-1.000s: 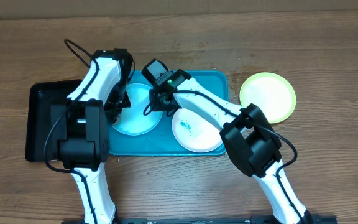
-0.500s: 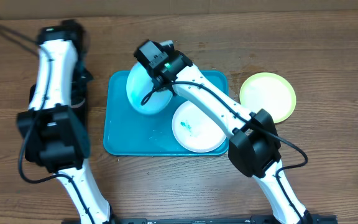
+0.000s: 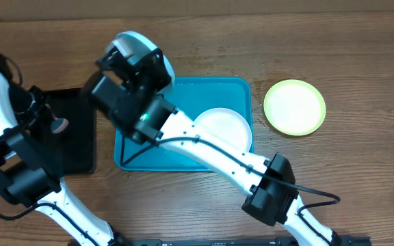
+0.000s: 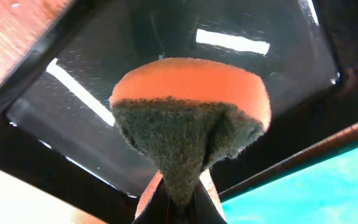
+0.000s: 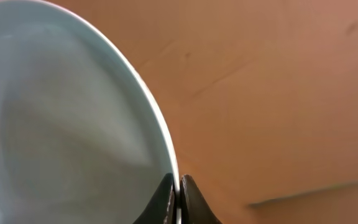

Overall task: Clean dirty plates on tray and stack at the side
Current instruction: 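Lift the light blue plate with the right gripper onto the yellow plate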

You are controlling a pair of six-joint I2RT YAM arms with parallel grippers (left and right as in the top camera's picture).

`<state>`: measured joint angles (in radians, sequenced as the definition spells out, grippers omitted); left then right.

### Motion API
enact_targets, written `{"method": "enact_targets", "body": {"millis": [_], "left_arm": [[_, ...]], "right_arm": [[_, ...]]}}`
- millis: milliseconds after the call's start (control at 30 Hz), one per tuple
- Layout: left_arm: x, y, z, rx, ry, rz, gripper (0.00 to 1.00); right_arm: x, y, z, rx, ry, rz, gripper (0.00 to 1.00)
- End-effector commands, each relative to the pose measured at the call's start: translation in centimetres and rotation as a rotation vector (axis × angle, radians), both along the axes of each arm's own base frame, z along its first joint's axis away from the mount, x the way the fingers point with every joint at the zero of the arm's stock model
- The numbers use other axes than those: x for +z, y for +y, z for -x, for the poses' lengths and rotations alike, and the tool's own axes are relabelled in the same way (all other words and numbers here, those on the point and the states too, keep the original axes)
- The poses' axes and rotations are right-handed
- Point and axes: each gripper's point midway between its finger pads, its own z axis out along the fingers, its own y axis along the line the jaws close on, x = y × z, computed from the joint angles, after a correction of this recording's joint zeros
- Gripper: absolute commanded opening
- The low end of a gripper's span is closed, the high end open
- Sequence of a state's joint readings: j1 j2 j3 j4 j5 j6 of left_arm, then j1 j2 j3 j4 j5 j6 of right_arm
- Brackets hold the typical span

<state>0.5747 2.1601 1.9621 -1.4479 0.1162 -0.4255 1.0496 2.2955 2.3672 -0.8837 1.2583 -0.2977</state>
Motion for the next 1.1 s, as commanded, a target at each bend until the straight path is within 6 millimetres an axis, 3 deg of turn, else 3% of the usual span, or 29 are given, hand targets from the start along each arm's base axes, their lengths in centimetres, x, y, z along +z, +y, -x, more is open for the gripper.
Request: {"method": "enact_targets", "body": {"millis": [0,133,200,267,300,367,533,667,900,933,1067], "left_arm": [[1.3,-0.2,-0.2,-0.013,-0.055,0.022,0.04],[1.4,-0.6,-0.5,-0.017,-0.068,0.039,0.04],[1.4,-0.9,-0.7,-0.024,-0.067,0.040,0.04],[1.4,-1.2,-0.8,-0.033,-0.065,0.042,0.04],[1.4,-1.4,-0.8,-0.037,-0.062,0.044,0.04],[1.4,-1.9,-1.0,-0.049,-0.059,0.045,0.04],[1.4,-3.1,-1.8,-0.088,-0.066,0.041,0.04],[1.4,-4.0,-2.3,-0.132,-0.071,0.040,0.04],[1.4,-5.7,-3.2,-0.194,-0.082,0.037,0.04],[1.4,-6.3,-3.6,-0.223,-0.089,0.034,0.04],[1.4,-7.8,-4.4,-0.278,-0.100,0.030,0.04]], "right_arm": [[4.3,-1.5,1.0,-0.028,-0.045,0.139,0.04],[3.1,-0.3,1.1,0.022,-0.019,0.030,0.04],[-0.5,1.1,0.9,0.132,0.145,-0.102,0.04],[-6.2,3.0,1.5,0.328,0.462,-0.173,0.04],[-7.4,2.7,1.3,0.352,0.528,-0.183,0.04],[-8.4,0.2,-0.3,0.271,0.557,-0.211,0.04],[-6.2,-5.3,-2.5,0.090,0.520,-0.350,0.04],[-7.0,-9.8,-3.6,0.051,0.664,-0.447,0.04],[-11.4,-21.9,-2.8,-0.176,1.053,-0.708,0.04],[-12.0,-25.7,-1.9,-0.278,1.132,-0.783,0.04],[-13.1,-32.1,-1.9,-0.433,1.156,-0.915,0.04]]}}
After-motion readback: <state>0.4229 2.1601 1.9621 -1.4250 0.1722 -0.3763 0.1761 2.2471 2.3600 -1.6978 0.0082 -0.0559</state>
